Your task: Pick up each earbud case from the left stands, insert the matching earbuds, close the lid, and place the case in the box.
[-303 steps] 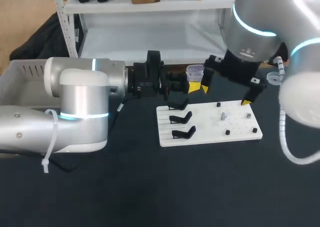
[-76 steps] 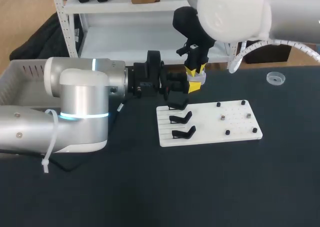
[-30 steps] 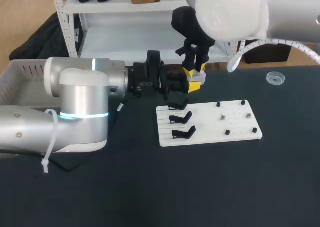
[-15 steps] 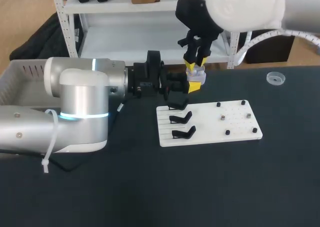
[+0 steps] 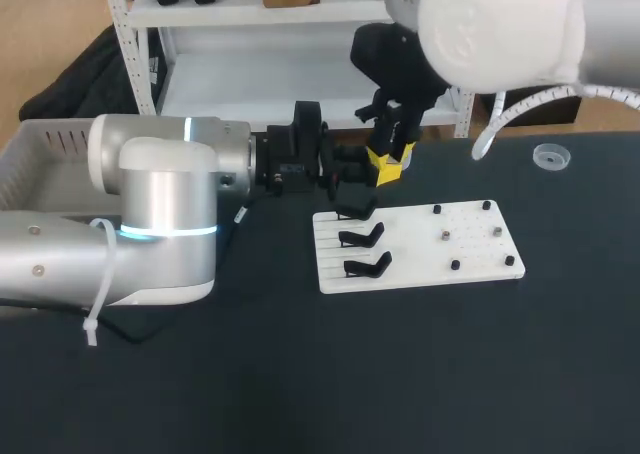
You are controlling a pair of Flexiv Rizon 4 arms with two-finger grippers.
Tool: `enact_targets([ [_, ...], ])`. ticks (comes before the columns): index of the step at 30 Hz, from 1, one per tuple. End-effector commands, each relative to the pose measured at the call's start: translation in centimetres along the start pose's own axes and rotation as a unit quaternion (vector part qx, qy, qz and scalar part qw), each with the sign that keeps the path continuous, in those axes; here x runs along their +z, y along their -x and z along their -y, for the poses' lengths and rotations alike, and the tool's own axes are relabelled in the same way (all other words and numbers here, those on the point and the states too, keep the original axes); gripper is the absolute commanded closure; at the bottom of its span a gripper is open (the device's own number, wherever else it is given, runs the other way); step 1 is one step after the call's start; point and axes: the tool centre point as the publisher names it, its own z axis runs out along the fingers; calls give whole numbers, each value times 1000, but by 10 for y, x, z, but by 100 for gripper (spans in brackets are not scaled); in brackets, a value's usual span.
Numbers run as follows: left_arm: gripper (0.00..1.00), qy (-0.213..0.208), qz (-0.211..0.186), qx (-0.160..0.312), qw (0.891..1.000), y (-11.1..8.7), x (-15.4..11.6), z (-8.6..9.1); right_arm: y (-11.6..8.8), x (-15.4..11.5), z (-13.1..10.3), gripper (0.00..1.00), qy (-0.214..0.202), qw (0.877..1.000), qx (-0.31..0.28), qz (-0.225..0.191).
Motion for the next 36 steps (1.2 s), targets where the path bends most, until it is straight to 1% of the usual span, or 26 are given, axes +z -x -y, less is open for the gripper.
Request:
enact_targets([
  [1, 100, 0, 0, 0, 1000, 0, 1, -1, 5, 4, -3, 71, 2, 1000, -2, -2],
  [5, 100, 0, 0, 0, 1000, 0, 1, -1, 10, 9, 1, 72, -6, 1000, -3, -4],
  [16, 100, 0, 0, 0, 1000, 0, 1, -1, 21, 9, 13, 73, -20, 1000, 6, 3],
  [18, 100, 0, 0, 0, 1000, 0, 1, -1, 22, 3, 14, 73, -17, 1000, 9, 9],
  [20, 100, 0, 0, 0, 1000, 0, 1, -1, 24, -7, 15, 73, -13, 1000, 13, 24],
  [23, 100, 0, 0, 0, 1000, 0, 1, -1, 34, -23, 22, 72, -12, 998, 26, 51],
  [27, 100, 0, 0, 0, 1000, 0, 1, -1, 55, -31, 35, 71, -29, 994, 57, 84],
  [29, 100, 0, 0, 0, 1000, 0, 1, -1, 67, -29, 44, 71, -40, 991, 75, 103],
  [31, 100, 0, 0, 0, 1000, 0, 1, -1, 79, -25, 56, 70, -44, 988, 99, 111],
  [32, 100, 0, 0, 0, 1000, 0, 1, -1, 85, -22, 64, 70, -52, 986, 112, 116],
  [36, 100, 0, 0, 0, 1000, 0, 1, -1, 97, -10, 83, 70, -57, 980, 146, 122],
])
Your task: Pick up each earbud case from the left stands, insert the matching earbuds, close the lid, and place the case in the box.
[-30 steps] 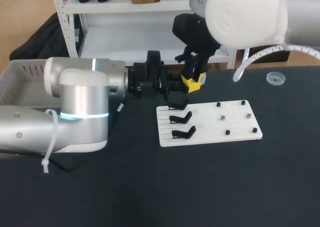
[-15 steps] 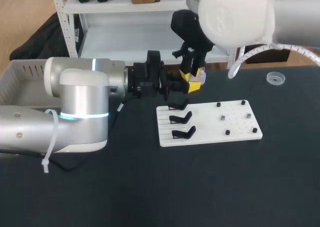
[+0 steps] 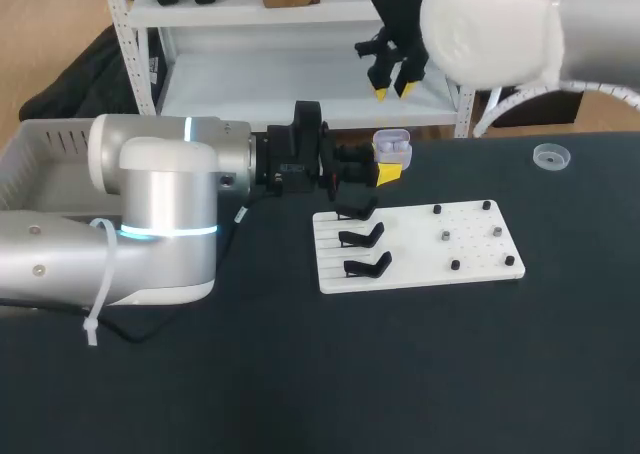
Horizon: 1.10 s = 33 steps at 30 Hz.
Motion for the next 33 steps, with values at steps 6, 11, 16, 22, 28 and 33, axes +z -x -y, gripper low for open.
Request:
enact_targets([
  [6, 100, 0, 0, 0, 1000, 0, 1, -1, 9, 47, 24, 71, -27, 999, 41, -22],
  [11, 100, 0, 0, 0, 1000, 0, 1, -1, -9, 57, 25, 72, -32, 998, 43, -42],
  [16, 100, 0, 0, 0, 1000, 0, 1, -1, -26, 55, 24, 73, -27, 997, 46, -51],
  [22, 100, 0, 0, 0, 1000, 0, 1, -1, -46, 44, 23, 74, -13, 997, 56, -51],
  [28, 100, 0, 0, 0, 1000, 0, 1, -1, -58, 36, 16, 73, 6, 997, 66, -50],
  [33, 100, 0, 0, 0, 1000, 0, 1, -1, -63, 34, 12, 73, 12, 996, 71, -50],
])
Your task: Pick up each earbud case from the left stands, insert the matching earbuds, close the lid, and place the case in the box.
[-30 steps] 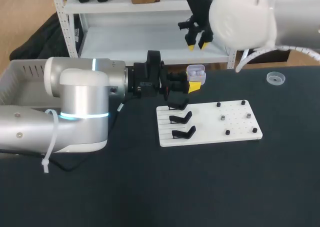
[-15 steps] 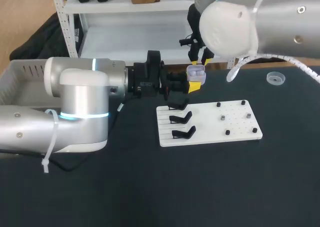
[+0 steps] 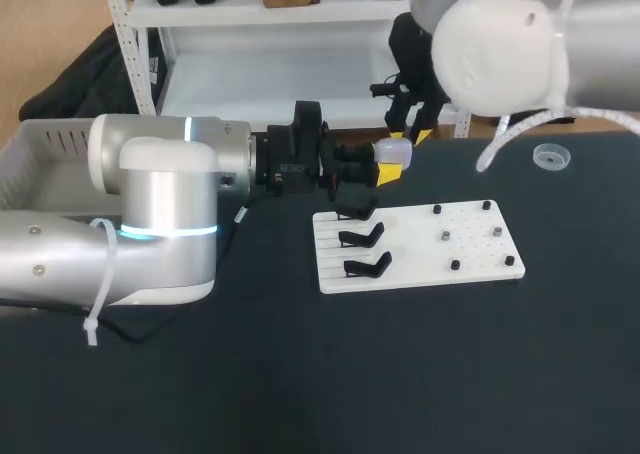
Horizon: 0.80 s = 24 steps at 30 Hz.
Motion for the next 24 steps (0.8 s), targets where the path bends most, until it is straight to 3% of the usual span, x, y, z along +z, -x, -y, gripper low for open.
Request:
enact_targets([
  [1, 100, 0, 0, 0, 1000, 0, 1, -1, -9, -5, 2, 73, 1, 1000, 8, 19],
  [6, 100, 0, 0, 0, 1000, 0, 1, -1, -1, -34, 20, 72, 2, 996, 55, 72],
  [9, 100, -1, 0, 8, 1000, 4, -4, -2, -7, -43, 34, 70, 16, 990, 104, 93],
  [13, 100, -2, -2, 30, 1000, 19, -32, -6, -29, -41, 49, 62, 60, 979, 166, 99],
  [19, 100, 8, -25, 64, 998, 37, -93, -15, -66, -25, 59, 51, 52, 974, 200, 92],
  [22, 100, 11, -35, 72, 997, 37, -133, -27, -81, -19, 59, 0, 38, 974, 210, 77],
  [24, 100, 22, -45, 70, 996, 35, -158, -34, -89, -16, 59, 0, 39, 974, 213, 67],
])
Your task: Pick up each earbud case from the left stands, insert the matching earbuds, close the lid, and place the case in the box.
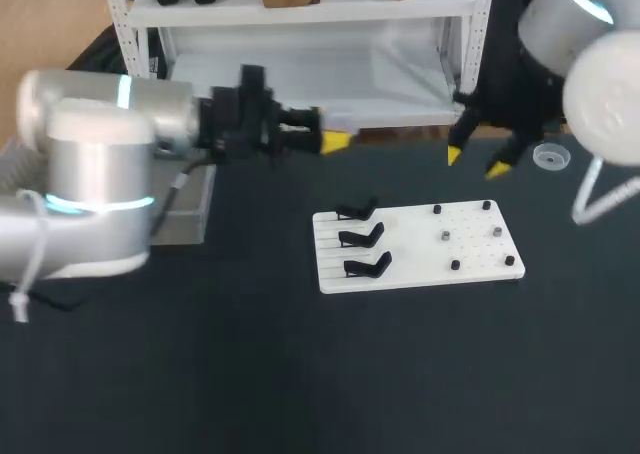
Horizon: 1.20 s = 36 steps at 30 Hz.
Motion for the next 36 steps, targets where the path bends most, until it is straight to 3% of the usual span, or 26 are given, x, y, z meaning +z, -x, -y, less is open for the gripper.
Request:
enact_targets([
  [1, 100, 6, -16, -4, 1000, -4, -83, -8, -22, 2, 6, 0, -11, 998, 4, 57],
  [7, 100, 32, -10, -11, 999, -24, -155, -33, -38, 12, 16, 0, -36, 998, 28, 32],
  [11, 100, 39, -52, -31, 997, -47, -189, -47, -45, 14, 20, 0, -46, 998, 35, 26],
  [15, 100, 70, -121, -57, 989, -75, -212, -58, -50, 14, 23, 0, -53, 997, 44, 23],
  [17, 100, 80, -134, -71, 985, -89, -223, -64, -53, 13, 24, 0, -59, 997, 46, 21],
  [19, 100, 86, -150, -89, 981, -103, -229, -69, -56, 14, 24, 0, -67, 997, 44, 20],
  [21, 100, 102, -192, -109, 970, -118, -235, -73, -59, 13, 25, 0, -71, 996, 48, 20],
  [30, 100, 102, -223, -162, 956, -182, -234, -78, -72, 8, 28, 0, -83, 994, 67, 23],
  [35, 100, 121, -249, -189, 942, -200, -236, -78, -78, 9, 29, 0, -83, 993, 78, 21],
  [36, 89, 119, -250, -189, 942, -200, -236, -78, -78, 11, 29, 0, -83, 993, 80, 20],
])
